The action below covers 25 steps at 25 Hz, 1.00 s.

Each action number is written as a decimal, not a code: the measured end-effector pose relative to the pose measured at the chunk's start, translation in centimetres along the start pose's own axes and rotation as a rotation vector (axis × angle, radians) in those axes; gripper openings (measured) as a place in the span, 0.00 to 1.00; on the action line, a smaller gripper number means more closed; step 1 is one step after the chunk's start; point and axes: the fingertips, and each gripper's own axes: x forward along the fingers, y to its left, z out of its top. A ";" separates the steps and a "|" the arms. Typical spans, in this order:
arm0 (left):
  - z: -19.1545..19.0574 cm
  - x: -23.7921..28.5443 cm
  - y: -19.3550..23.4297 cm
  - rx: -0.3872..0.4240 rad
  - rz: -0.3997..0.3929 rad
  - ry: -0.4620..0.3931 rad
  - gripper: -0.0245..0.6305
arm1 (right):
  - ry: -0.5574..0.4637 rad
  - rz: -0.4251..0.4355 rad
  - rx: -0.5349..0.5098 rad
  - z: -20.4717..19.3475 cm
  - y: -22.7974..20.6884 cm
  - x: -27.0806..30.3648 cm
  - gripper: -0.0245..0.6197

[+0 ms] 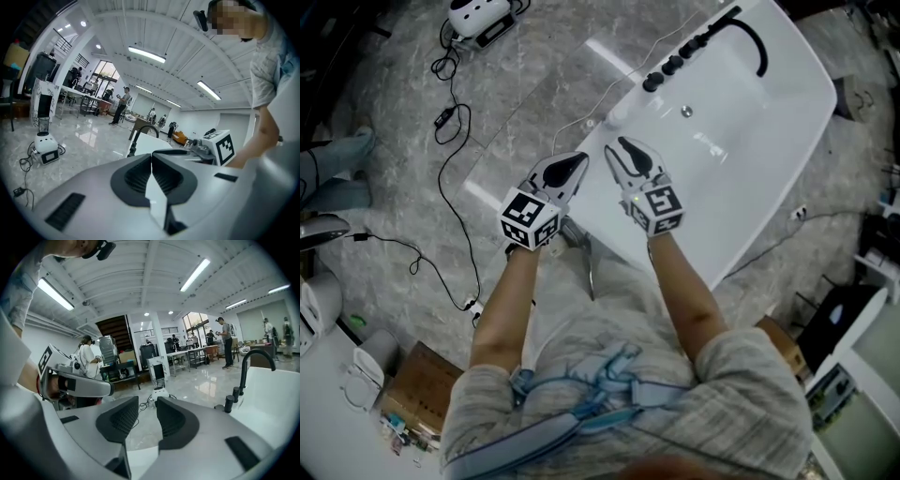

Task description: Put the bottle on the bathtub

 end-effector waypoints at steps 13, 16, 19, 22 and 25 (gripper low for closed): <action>2.5 -2.9 -2.1 0.067 -0.038 -0.013 0.04 | -0.045 0.127 -0.031 4.0 5.3 -2.4 0.22; 2.5 -4.0 -3.0 0.082 -0.047 -0.016 0.04 | -0.041 0.130 -0.038 3.8 5.9 -3.4 0.07; 2.6 -4.6 -3.4 0.082 -0.050 -0.022 0.04 | -0.033 0.155 -0.025 4.5 6.7 -4.1 0.05; 2.8 -4.9 -3.8 0.072 -0.048 -0.037 0.04 | -0.037 0.206 -0.015 6.0 8.5 -4.5 0.05; 3.2 -4.9 -4.0 0.061 -0.038 -0.052 0.04 | -0.048 0.221 -0.039 6.6 9.0 -4.7 0.05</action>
